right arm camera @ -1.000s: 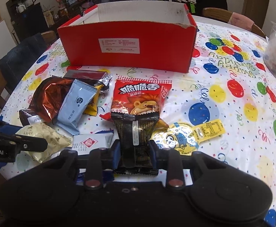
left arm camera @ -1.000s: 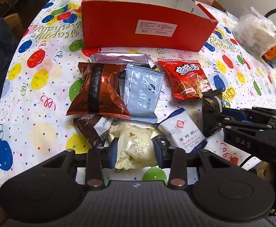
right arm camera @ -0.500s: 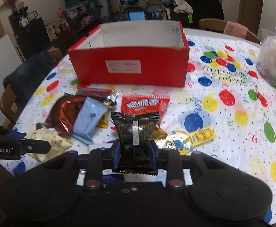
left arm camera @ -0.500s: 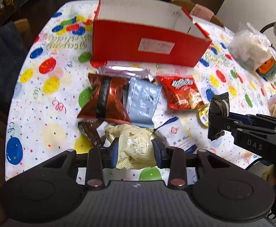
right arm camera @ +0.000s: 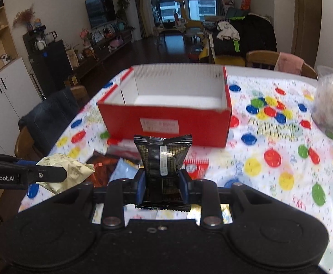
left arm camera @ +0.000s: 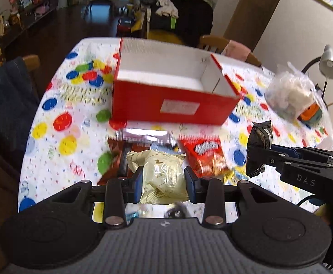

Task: Organize snacks
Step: 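Carry both snacks into the red box and lower them onto its floor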

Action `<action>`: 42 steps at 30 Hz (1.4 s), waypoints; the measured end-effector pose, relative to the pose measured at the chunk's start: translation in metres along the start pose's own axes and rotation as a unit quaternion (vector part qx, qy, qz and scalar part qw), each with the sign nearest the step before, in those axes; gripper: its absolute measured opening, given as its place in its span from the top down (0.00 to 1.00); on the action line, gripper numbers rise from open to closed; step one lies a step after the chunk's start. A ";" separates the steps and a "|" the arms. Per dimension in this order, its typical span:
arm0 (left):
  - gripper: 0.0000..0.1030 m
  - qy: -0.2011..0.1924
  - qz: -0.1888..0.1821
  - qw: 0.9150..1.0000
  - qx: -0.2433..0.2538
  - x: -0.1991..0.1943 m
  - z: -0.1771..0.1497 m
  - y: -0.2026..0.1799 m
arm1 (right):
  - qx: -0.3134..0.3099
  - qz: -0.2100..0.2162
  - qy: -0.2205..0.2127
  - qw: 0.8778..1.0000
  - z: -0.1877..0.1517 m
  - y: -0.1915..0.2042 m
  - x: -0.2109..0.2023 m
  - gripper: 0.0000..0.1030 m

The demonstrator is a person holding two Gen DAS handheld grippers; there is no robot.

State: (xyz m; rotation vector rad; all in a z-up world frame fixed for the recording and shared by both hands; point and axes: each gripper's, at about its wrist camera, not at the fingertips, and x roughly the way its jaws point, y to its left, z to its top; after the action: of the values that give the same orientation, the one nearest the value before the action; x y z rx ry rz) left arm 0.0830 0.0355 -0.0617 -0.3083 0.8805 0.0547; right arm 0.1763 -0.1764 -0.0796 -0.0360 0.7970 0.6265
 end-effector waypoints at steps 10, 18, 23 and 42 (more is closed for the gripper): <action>0.65 -0.040 0.010 0.999 0.006 0.005 0.051 -0.010 | -0.004 0.011 -0.028 1.000 0.051 -0.015 0.007 0.71; 0.65 -0.053 0.028 0.998 0.003 0.033 0.104 -0.013 | 0.001 0.012 -0.028 1.000 0.095 -0.037 0.037 0.71; 0.65 -0.051 0.043 0.998 0.010 0.058 0.134 -0.018 | -0.005 0.011 -0.013 1.000 0.119 -0.047 0.064 0.71; 0.65 0.014 0.101 0.995 0.006 0.166 0.210 -0.012 | -0.043 0.008 0.089 0.995 0.178 -0.062 0.185 0.71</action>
State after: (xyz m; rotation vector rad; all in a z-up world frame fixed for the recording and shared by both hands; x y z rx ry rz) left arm 0.3484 0.0709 -0.0612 -0.2081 0.9372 0.2324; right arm 0.4240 -0.0865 -0.0912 -0.1655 0.9432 0.6796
